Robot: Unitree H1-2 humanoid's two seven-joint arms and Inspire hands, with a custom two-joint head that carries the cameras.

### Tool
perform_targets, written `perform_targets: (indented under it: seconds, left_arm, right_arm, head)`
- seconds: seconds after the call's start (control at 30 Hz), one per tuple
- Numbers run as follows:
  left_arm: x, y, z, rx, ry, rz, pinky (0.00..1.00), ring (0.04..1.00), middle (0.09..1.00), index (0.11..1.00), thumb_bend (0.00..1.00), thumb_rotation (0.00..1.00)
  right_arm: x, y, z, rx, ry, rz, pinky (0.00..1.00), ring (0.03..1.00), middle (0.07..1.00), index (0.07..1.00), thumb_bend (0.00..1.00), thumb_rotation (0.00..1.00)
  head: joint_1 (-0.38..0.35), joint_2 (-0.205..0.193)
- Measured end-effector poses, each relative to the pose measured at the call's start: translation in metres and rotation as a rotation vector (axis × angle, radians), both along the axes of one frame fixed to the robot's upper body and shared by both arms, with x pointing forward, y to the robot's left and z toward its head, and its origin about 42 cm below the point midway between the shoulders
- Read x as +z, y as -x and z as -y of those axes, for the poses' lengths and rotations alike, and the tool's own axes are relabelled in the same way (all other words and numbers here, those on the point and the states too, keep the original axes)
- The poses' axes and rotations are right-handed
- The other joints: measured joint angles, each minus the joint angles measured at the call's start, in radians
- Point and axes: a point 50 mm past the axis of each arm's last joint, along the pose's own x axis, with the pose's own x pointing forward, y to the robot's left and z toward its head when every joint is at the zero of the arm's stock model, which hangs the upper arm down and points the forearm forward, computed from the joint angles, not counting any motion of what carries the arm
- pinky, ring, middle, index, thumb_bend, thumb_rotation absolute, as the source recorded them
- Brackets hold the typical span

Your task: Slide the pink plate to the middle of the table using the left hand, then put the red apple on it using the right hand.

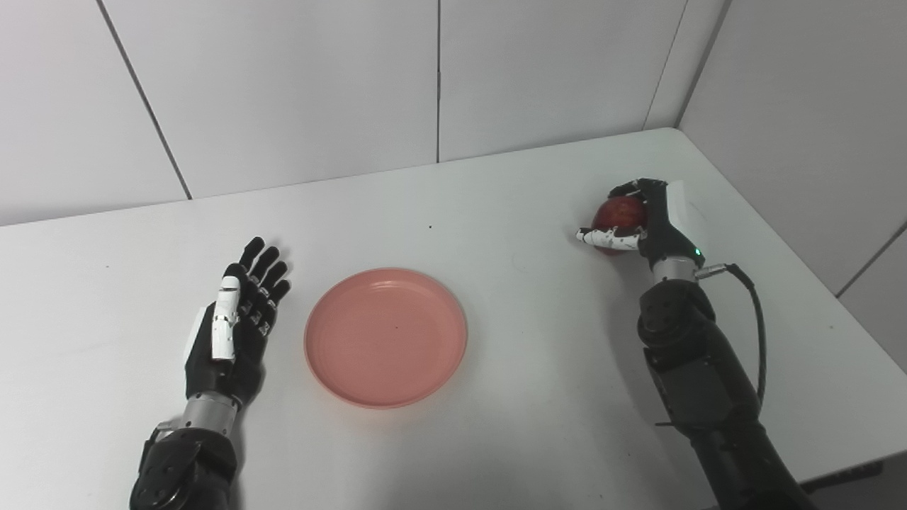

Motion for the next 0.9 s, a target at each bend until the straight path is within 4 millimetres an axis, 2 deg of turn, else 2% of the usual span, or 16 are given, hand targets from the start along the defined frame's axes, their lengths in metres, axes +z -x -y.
perform_targets:
  seconds: [0.43, 0.77, 0.9]
  left_arm:
    - [0.0, 0.0, 0.0, 0.001, 0.0, -0.001, 0.96, 0.954, 0.95, 0.929, 0.35, 1.0]
    - [-0.001, 0.0, -0.001, 0.0, -0.002, -0.002, 0.96, 0.952, 0.949, 0.927, 0.35, 1.0]
    - [0.0, 0.0, 0.0, 0.0, -0.002, -0.001, 0.96, 0.952, 0.95, 0.927, 0.35, 1.0]
  right_arm:
    - [0.004, 0.001, 0.0, -0.019, 0.01, 0.033, 0.33, 0.405, 0.449, 0.504, 0.53, 0.0]
    - [0.038, 0.009, -0.011, 0.019, 0.031, 0.154, 0.37, 0.436, 0.466, 0.505, 0.53, 0.0]
    - [0.055, 0.013, -0.02, 0.046, 0.056, 0.188, 0.36, 0.431, 0.462, 0.506, 0.53, 0.0]
  head:
    - [0.003, -0.002]
    - [0.009, -0.003]
    - [0.015, -0.003]
